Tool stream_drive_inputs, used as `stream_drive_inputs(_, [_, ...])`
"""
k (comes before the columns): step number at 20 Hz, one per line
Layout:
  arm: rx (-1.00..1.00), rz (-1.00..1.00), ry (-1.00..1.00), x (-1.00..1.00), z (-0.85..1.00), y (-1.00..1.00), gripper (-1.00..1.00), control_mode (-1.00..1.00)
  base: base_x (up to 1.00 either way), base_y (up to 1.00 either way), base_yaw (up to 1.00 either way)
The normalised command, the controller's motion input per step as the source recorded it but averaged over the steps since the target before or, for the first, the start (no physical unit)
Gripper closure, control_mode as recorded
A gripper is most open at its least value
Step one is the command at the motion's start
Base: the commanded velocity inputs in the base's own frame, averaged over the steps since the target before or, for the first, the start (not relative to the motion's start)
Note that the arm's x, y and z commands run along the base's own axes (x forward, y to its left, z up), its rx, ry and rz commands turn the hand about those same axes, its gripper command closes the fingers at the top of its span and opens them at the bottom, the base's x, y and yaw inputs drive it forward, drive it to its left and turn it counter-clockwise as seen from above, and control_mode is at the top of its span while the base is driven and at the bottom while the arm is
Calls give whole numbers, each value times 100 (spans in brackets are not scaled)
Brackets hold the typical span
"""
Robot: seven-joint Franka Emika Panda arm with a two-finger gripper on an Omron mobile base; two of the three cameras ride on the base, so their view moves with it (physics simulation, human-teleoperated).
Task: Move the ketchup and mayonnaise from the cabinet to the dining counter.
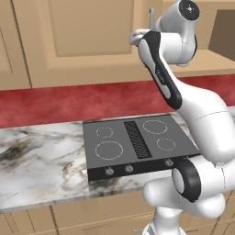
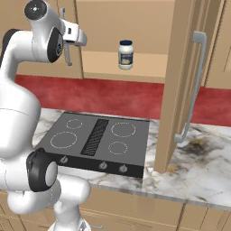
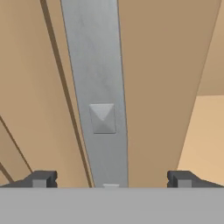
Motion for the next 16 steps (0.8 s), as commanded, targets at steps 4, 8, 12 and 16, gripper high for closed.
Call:
stream_drive_inputs(4, [0, 0, 0, 21, 0, 0, 100, -100, 0, 0, 0])
stream_drive_inputs(8, [-1, -3, 0, 10, -4, 0, 100, -100, 0, 0, 0])
stream_drive_inputs(12, [-2, -12, 0, 27, -7, 10, 100, -100, 0, 0, 0])
stream_drive_inputs(16, [-1, -16, -2, 31, -8, 16, 100, -100, 0, 0, 0])
